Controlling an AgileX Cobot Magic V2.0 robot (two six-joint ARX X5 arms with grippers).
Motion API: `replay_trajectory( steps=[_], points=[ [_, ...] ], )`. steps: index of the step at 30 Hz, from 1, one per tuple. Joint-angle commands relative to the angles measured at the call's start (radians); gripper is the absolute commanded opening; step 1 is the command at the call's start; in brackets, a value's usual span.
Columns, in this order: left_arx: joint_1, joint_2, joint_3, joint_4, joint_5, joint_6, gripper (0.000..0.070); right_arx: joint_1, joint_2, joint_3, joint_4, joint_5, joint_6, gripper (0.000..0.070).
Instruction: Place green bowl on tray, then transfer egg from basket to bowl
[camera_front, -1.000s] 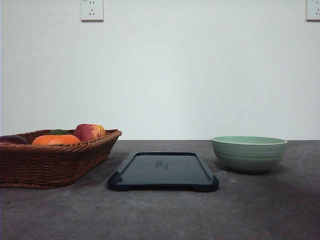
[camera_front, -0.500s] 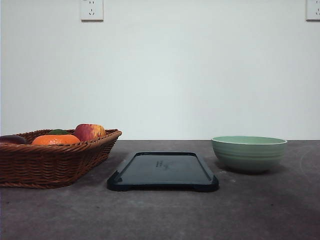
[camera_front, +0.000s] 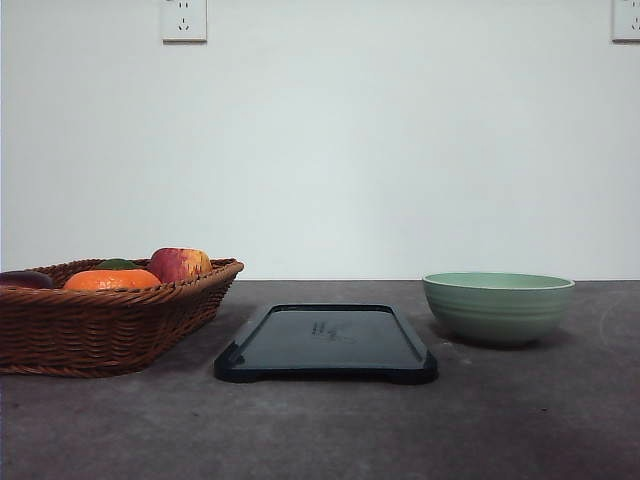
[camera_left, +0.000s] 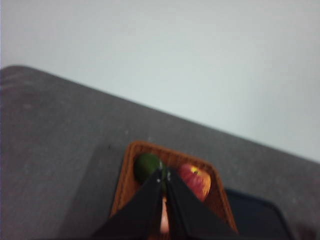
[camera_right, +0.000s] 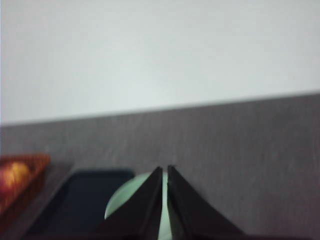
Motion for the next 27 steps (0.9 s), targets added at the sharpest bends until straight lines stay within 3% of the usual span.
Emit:
replay_trajectory(
  steps=[1, 15, 25, 27],
  points=[
    [0.001, 0.055, 0.054, -0.027, 0.018, 0.034, 0.0000, 0.000, 0.056, 0.035, -0.028, -0.003, -0.013, 0.0007],
    [0.000, 0.503, 0.323, -0.239, 0.152, 0.092, 0.0000, 0.001, 0.484, 0.272, -0.282, -0.105, -0.048, 0.0007],
    [-0.006, 0.659, 0.405, -0.375, 0.238, 0.126, 0.0000, 0.001, 0.664, 0.400, -0.397, -0.123, -0.084, 0.0010],
    [-0.006, 0.659, 0.405, -0.372, 0.240, 0.135, 0.0002, 0.001, 0.671, 0.400, -0.394, -0.136, -0.088, 0.0054]
  ],
)
